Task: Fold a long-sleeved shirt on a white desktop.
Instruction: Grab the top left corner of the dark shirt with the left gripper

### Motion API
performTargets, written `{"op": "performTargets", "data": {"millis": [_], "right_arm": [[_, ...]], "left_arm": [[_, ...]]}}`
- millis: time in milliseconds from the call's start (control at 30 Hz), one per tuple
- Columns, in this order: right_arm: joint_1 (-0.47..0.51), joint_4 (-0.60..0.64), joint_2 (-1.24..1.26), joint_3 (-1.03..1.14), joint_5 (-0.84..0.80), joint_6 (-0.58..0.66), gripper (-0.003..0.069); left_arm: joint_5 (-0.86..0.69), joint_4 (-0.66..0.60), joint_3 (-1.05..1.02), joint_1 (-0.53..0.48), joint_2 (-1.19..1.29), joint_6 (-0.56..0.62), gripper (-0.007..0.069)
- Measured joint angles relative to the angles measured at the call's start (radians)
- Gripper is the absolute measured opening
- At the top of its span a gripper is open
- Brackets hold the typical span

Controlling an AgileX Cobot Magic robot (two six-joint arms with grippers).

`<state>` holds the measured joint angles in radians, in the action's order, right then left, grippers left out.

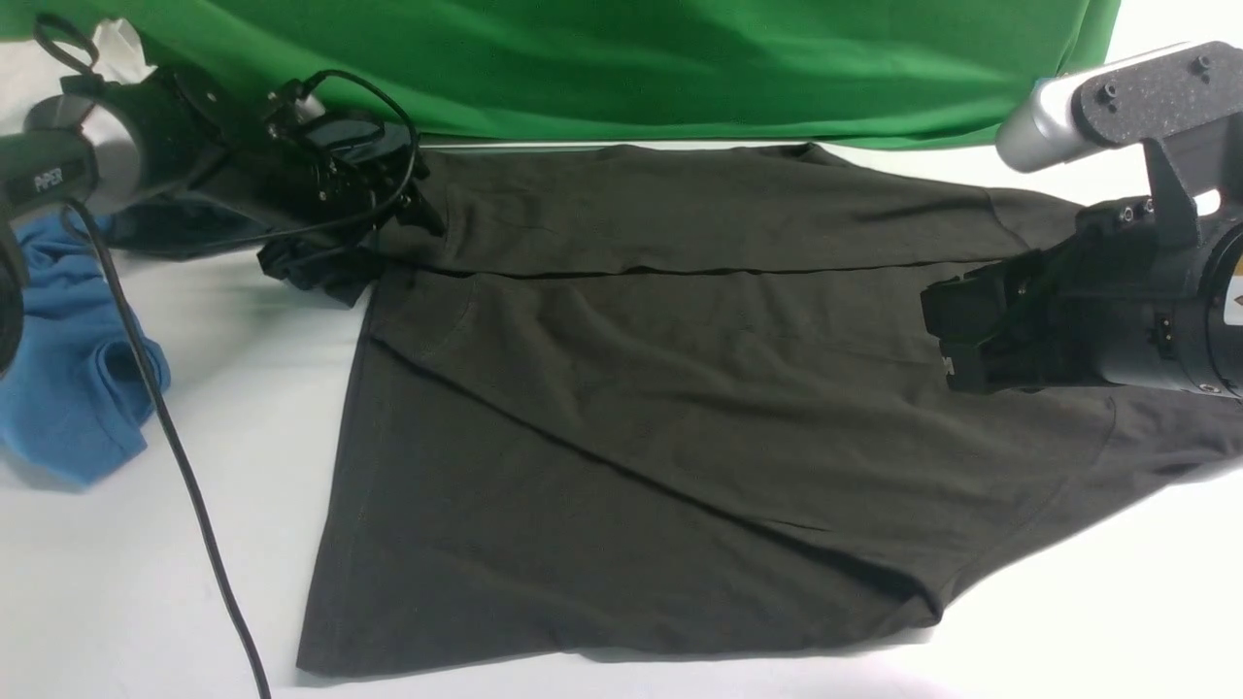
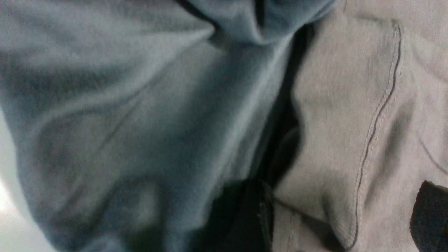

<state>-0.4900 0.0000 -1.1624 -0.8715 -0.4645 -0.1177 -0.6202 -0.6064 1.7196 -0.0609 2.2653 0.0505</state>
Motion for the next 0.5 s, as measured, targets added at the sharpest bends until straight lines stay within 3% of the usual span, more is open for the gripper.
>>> {"op": "performTargets", "data": {"millis": [367, 500], "right_arm": [[0.0, 0.0, 0.0, 0.0, 0.011, 0.0, 0.0243], [0.0, 0.0, 0.0, 0.0, 0.015, 0.0, 0.0243]], "left_arm": [[0.022, 0.0, 0.0, 0.0, 0.001, 0.057, 0.054], [0.034, 0.0, 0.0, 0.0, 0.001, 0.086, 0.0407]]}}
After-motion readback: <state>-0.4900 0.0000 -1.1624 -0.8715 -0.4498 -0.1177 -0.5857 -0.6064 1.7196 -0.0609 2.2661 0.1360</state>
